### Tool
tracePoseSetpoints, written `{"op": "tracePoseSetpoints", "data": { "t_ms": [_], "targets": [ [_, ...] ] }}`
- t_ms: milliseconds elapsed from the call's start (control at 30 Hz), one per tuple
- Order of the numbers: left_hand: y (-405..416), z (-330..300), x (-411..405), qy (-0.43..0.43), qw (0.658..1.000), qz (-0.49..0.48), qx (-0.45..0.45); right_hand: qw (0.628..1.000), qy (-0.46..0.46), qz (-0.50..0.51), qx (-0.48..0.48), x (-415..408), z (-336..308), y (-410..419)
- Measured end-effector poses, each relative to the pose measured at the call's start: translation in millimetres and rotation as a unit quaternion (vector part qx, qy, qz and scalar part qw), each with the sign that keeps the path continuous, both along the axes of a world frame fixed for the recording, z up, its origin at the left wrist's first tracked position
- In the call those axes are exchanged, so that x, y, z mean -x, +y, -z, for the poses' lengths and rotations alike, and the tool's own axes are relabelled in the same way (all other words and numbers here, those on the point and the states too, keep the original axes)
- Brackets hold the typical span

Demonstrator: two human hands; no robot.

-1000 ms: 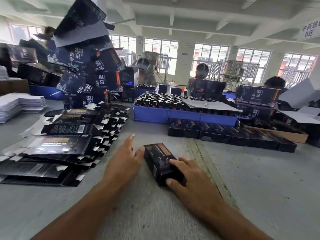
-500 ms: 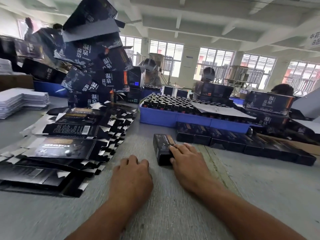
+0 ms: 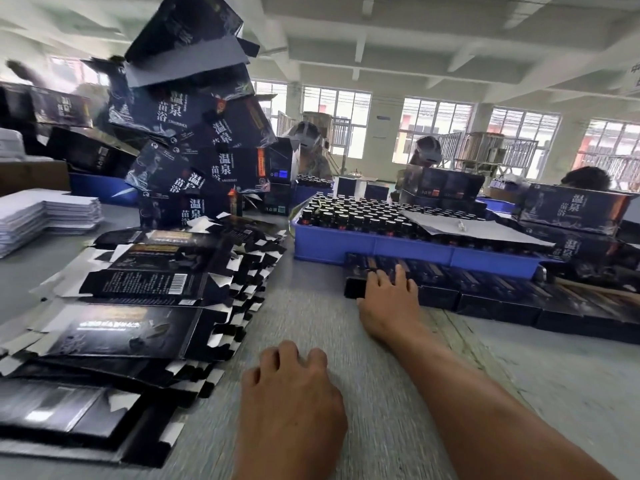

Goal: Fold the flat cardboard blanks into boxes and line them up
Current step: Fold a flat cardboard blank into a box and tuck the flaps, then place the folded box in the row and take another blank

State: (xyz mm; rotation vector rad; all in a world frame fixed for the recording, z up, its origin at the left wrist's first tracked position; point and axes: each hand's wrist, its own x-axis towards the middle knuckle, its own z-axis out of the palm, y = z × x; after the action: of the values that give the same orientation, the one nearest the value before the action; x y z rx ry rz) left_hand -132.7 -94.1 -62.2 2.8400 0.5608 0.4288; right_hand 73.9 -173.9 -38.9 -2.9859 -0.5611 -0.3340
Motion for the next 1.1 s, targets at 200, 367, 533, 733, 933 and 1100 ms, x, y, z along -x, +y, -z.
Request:
{"op": "tracePoseSetpoints", "data": {
  "t_ms": [200, 367, 533, 733, 933, 1100],
  "targets": [
    [-1, -2, 3, 0.003, 1.0, 0.006, 0.002, 0.996, -0.029, -0.083, -0.004, 40, 4, -9],
    [-3, -6, 8, -0.001, 1.0, 0.022, 0.016, 0.988, 0.037, -0.148, 0.007, 109, 6, -39],
    [-3, -11, 14, 0.011, 0.999, 0.033, 0.011, 0.986, 0.083, -0.133, 0.059, 163, 1, -77],
    [5, -21, 18, -0.045, 0.998, -0.018, -0.028, 0.988, 0.078, -0.129, 0.026, 190, 4, -90],
    [57, -27, 30, -0.045, 0.98, -0.194, -0.004, 0.985, 0.062, -0.154, -0.035, 192, 6, -98],
    [37, -29, 33, 0.096, 0.985, -0.139, -0.024, 0.977, 0.082, -0.147, -0.129, 195, 5, -104]
  ]
}}
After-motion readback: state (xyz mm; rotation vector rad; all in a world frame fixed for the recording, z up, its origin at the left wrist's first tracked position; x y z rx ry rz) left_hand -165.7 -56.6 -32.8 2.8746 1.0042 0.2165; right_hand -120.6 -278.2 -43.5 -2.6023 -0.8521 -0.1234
